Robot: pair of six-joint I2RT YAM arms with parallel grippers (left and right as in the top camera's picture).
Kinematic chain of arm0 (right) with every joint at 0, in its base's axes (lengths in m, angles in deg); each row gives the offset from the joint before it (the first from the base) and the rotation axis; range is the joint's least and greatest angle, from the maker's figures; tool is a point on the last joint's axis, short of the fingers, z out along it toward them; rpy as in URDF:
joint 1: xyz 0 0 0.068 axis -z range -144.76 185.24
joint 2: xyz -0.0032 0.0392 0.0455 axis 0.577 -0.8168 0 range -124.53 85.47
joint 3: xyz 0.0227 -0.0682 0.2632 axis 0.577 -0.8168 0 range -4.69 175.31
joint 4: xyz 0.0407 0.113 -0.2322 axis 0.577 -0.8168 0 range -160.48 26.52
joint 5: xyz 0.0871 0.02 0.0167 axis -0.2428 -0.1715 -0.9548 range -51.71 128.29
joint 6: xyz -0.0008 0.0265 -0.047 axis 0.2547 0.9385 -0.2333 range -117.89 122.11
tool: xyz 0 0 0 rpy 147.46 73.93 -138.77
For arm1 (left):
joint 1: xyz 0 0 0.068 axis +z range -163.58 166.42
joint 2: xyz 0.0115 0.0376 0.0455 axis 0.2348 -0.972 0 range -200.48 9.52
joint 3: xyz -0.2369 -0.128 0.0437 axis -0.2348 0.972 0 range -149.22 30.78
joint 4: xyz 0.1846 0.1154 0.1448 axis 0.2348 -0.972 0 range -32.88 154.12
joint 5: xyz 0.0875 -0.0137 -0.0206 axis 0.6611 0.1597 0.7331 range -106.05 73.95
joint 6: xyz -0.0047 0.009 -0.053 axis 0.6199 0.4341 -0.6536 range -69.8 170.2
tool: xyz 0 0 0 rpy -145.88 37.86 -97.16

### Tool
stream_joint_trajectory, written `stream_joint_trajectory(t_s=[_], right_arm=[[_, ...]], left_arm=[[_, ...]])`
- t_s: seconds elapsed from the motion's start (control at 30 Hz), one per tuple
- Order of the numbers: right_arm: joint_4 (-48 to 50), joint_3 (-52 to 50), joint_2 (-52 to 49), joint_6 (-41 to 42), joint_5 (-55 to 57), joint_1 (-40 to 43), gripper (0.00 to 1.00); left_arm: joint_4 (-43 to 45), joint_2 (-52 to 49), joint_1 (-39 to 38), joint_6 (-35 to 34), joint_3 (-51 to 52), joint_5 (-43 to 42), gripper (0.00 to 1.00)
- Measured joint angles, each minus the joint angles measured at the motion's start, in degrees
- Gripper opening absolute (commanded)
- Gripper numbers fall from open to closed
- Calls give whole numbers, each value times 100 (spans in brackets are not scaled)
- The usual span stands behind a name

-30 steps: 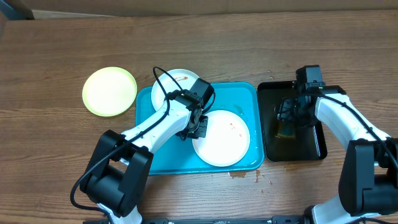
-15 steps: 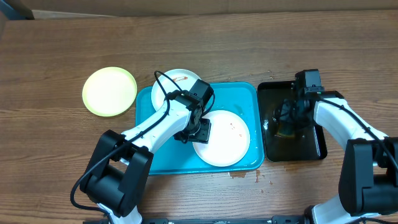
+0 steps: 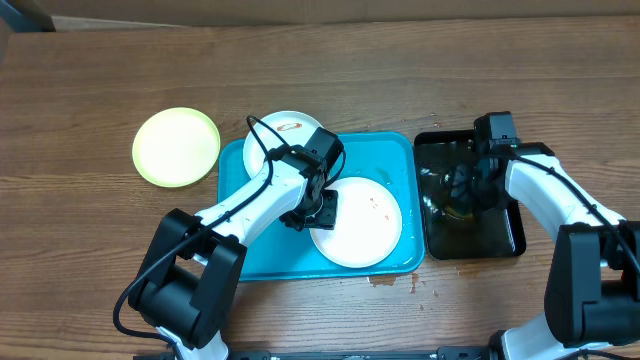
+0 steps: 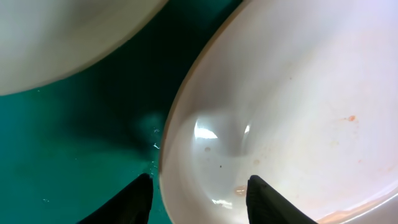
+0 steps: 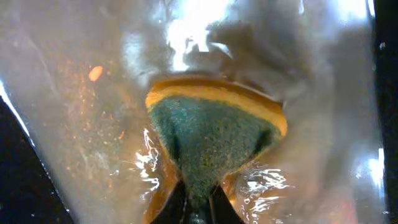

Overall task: Clean dirty plates on tray and stack at the side
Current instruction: 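Dip the sponge in the black tray water with the right gripper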

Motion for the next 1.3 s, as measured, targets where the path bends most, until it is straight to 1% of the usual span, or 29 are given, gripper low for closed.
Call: stream_joint_trajectory(t_s=[0.1,0.13,0.17,0.23,0.27,0.37,0.4,0.5,0.6,0.73,0.9,1.03,1.3], right_arm=[[-15,-9,0,-37,-203,4,4],[-59,-9,0,-55,-249,4,4],[-170,9,0,-63,-280,4,4],[-588,127,0,-79,-310,4,4],[-791,214,0,-72,-297,4,4],[-1373,647,0,-20,-151,2,4],[-1497,800,0,11,-109,0,4],[-1773,1189,0,85,55,-2,4],[-1956,1344,0,275,402,-33,4],[-1950,1346,0,404,640,-83,4],[-1873,1346,0,361,433,-114,4],[-1755,1346,0,251,282,-114,4],[-1705,1351,0,118,291,-114,4]], left_arm=[[-2,0,0,-203,0,0,53],[-2,0,0,-249,0,0,50],[-2,0,0,-310,0,-2,41],[-4,0,0,-391,0,-4,25],[-7,0,0,-409,0,-11,21],[0,0,0,-450,0,-15,21],[0,0,0,-463,0,-11,19],[17,0,33,-518,0,2,4],[72,0,92,-605,0,7,4],[179,0,122,-730,0,35,4],[278,0,166,-826,0,50,4],[271,0,179,-844,0,48,7],[260,0,179,-870,0,48,6]])
